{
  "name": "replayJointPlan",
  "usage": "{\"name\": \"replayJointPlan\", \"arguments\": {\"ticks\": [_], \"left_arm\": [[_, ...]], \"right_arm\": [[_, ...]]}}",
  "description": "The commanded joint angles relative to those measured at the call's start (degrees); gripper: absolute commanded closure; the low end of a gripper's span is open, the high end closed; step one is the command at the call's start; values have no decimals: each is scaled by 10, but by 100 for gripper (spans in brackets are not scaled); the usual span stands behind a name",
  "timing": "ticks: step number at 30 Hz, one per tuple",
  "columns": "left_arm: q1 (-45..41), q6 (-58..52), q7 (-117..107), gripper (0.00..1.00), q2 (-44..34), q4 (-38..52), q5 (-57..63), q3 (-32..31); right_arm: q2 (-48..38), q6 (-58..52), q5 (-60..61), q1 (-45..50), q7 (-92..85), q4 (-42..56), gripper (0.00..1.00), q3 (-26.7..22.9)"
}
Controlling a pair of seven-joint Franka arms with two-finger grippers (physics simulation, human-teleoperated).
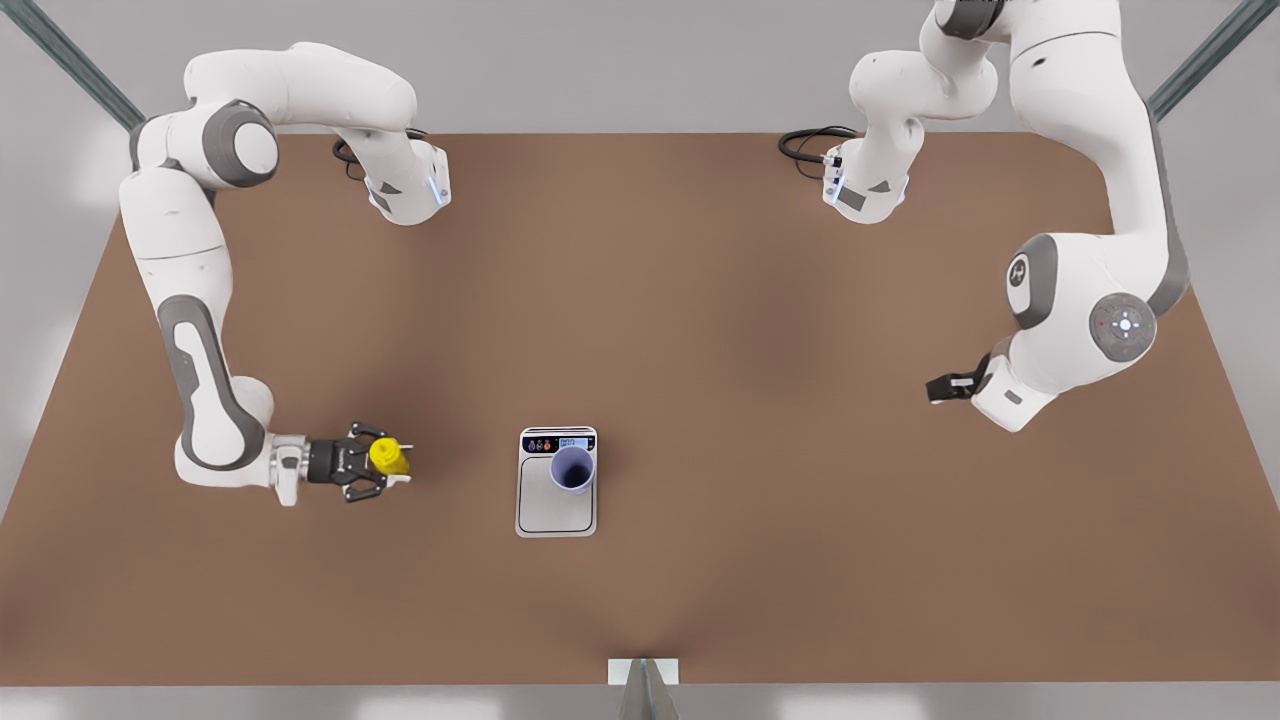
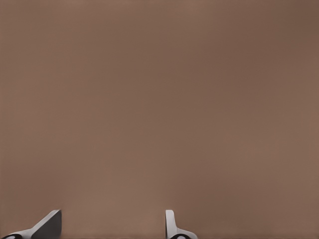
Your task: Move cup to the weight, pick up sauce bottle, pour sauce
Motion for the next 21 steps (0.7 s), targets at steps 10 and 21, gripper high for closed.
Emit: {"name": "replayJointPlan", "arguments": {"ticks": [10, 21], "left_arm": [[-2, -13, 1, 0, -1, 0, 1, 2], [-2, -13, 4, 0, 5, 11, 0, 2]], "right_arm": [[42, -39, 31, -17, -46, 7, 46, 1], [59, -40, 43, -16, -70, 12, 45, 0]]}}
